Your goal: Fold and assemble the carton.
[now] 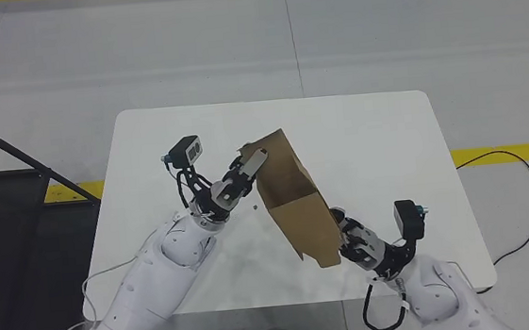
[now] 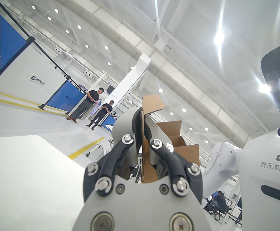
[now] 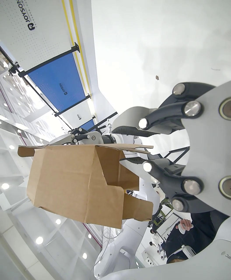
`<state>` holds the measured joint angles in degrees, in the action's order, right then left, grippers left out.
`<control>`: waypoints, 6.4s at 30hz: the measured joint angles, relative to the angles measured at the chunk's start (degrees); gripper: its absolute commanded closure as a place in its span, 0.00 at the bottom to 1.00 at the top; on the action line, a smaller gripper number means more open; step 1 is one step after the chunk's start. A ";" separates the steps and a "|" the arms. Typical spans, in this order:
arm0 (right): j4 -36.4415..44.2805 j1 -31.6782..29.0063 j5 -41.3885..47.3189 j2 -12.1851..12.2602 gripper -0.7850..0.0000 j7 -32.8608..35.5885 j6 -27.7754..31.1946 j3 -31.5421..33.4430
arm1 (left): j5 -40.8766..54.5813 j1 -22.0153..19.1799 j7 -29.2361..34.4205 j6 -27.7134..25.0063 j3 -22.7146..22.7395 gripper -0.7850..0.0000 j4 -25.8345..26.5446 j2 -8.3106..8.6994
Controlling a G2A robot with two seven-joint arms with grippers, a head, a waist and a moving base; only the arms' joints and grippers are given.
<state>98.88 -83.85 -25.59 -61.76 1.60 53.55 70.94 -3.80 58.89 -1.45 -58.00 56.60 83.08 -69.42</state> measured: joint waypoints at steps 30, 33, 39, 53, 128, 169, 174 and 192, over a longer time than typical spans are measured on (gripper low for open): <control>0.40 -0.61 -0.77 -0.37 1.00 -0.02 0.27 2.74 | -0.64 1.44 4.19 0.00 2.86 0.00 0.49 -1.28; 1.14 -0.99 -1.42 -0.12 1.00 0.94 -0.09 4.41 | -2.53 1.95 5.07 0.00 4.05 0.00 0.87 -1.10; 3.14 -2.41 -1.30 0.69 1.00 4.65 -1.11 8.80 | -3.80 3.79 8.10 0.00 6.76 0.00 2.82 -0.24; 5.21 -2.59 8.10 3.40 1.00 25.66 -3.96 15.08 | -4.13 9.97 20.32 0.00 17.11 0.00 5.39 3.66; 2.12 11.25 31.68 8.97 1.00 70.78 -23.54 11.62 | 18.80 0.18 56.72 8.97 4.67 0.00 13.68 19.06; 1.32 14.05 32.46 10.39 1.00 70.08 -23.68 6.92 | 24.73 -12.18 56.45 8.70 -14.89 0.00 7.51 21.98; 1.32 14.52 32.33 10.49 1.00 69.89 -23.86 6.20 | 25.74 -13.50 55.14 7.38 -17.18 0.00 6.83 21.75; 1.16 16.03 31.52 10.83 1.00 68.95 -24.44 4.07 | 28.02 -18.98 51.26 3.51 -25.89 0.07 3.20 20.97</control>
<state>100.04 -67.82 5.93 -50.94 70.55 29.11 75.01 24.21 39.90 49.81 -54.49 30.71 86.27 -48.45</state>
